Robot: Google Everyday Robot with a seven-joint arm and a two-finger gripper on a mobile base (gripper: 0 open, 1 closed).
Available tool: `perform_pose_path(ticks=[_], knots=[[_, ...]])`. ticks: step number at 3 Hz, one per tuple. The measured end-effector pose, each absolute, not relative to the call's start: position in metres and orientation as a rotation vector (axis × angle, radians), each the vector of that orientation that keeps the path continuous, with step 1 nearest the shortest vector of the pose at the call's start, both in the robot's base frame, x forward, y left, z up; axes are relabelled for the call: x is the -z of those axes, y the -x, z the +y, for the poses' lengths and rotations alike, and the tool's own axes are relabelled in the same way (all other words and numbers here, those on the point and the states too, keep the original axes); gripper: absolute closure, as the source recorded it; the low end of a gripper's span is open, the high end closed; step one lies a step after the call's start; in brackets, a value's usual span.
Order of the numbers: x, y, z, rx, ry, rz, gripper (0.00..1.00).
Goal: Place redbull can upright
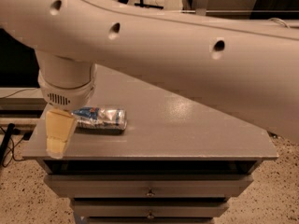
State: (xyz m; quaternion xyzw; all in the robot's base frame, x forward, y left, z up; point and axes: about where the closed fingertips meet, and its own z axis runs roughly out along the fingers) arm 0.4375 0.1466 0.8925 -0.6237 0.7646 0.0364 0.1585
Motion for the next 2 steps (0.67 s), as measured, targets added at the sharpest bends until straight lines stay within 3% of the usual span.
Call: perform_pose_path(ticks=[2], knots=[[-0.867,-0.484,0.156,-0.123,1.618,2.342,0.0]])
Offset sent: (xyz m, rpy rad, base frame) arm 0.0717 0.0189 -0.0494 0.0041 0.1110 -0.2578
